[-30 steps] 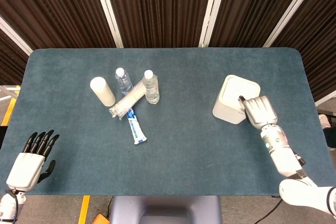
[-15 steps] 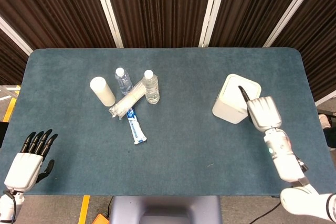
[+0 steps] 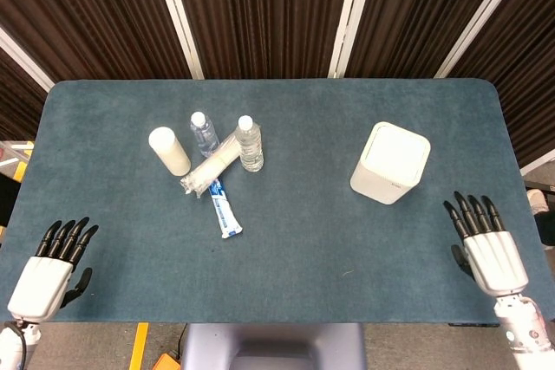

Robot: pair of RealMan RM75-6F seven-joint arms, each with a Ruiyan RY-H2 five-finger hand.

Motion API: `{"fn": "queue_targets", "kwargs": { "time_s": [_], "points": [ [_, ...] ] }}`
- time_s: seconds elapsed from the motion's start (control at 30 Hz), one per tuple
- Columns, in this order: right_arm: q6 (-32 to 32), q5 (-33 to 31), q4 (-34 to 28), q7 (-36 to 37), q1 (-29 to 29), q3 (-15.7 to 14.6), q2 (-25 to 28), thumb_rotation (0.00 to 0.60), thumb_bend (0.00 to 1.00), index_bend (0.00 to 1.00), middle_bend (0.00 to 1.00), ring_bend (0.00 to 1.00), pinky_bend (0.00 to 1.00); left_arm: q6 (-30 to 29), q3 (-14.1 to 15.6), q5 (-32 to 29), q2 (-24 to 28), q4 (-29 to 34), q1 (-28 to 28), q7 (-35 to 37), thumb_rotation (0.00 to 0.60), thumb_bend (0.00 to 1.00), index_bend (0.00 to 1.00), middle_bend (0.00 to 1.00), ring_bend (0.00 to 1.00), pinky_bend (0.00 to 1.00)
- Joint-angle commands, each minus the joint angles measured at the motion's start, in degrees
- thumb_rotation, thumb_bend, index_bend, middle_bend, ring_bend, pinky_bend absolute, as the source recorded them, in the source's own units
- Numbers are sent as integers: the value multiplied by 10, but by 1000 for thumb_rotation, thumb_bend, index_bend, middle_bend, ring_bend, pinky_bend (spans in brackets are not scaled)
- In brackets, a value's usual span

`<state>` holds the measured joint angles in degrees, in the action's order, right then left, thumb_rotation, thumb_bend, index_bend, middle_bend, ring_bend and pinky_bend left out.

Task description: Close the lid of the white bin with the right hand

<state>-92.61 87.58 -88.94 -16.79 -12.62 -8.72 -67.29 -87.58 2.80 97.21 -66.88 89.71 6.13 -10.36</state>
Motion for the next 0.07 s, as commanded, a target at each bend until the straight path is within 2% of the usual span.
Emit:
{"fn": "queue_targets", "kwargs": {
  "time_s": [0.03,0.07],
  "points": [
    [-5,31,20,-4,25,-6,-15,600,436,0,0,0,23,1,0,-1,0,-1,0,1,600,471,0,0,0,0],
    [-2,29,20,-6,26,-2,-14,600,436,0,0,0,23,1,0,-1,0,0,0,1,600,471,0,0,0,0]
  ]
}}
